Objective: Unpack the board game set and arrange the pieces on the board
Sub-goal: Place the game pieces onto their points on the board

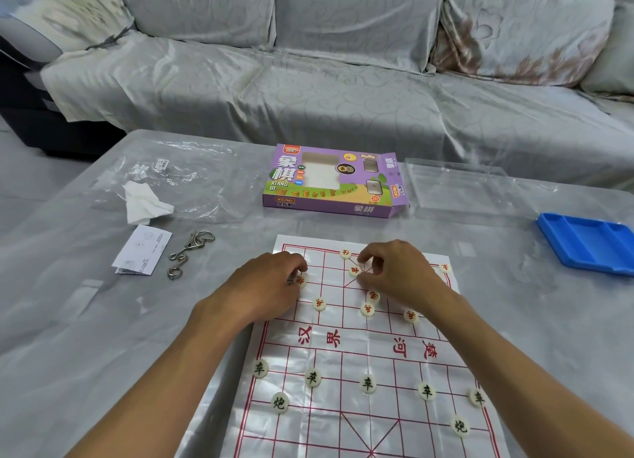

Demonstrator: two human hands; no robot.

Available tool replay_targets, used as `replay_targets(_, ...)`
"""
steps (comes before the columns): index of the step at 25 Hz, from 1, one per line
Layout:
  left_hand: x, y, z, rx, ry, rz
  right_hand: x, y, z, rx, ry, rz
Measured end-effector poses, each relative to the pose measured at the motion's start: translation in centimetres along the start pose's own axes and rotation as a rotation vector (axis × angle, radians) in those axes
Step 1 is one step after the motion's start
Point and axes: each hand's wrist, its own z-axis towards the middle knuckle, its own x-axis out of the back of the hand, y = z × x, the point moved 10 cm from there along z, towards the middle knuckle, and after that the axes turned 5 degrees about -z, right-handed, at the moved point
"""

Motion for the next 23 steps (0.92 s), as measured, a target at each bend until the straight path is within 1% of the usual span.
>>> replay_targets(4,0.1,0.3,-0.2,-0.009,-0.005,0.006,-0.7,-0.3,0.1,-0.007,-0.022,-0.003)
replay_targets(10,0.0,-0.2,0.1,0.022,-0.034,-0.018,-1.1,-0.3,0.3,0.001,-0.025,-0.007)
replay_targets(13,-0.1,-0.3,0.1,0.025,-0.036,-0.021,-0.3,-0.6,0.6,0.008,0.032,0.02)
replay_targets(15,-0.1,-0.4,0.2,0.03,-0.035,-0.027,0.5,-1.8,1.2,0.045,0.097,0.032)
replay_targets(17,0.0,-0.5,0.2,0.046,-0.038,-0.045,0.7,-3.3,2.1,0.074,0.128,0.007)
replay_targets(20,0.0,-0.5,0.2,0.056,-0.044,-0.055,0.1,-4.6,3.6,0.074,0.128,-0.021)
replay_targets(23,0.0,-0.4,0.1,0.054,-0.052,-0.053,-0.3,-4.5,4.5,0.054,0.11,-0.038)
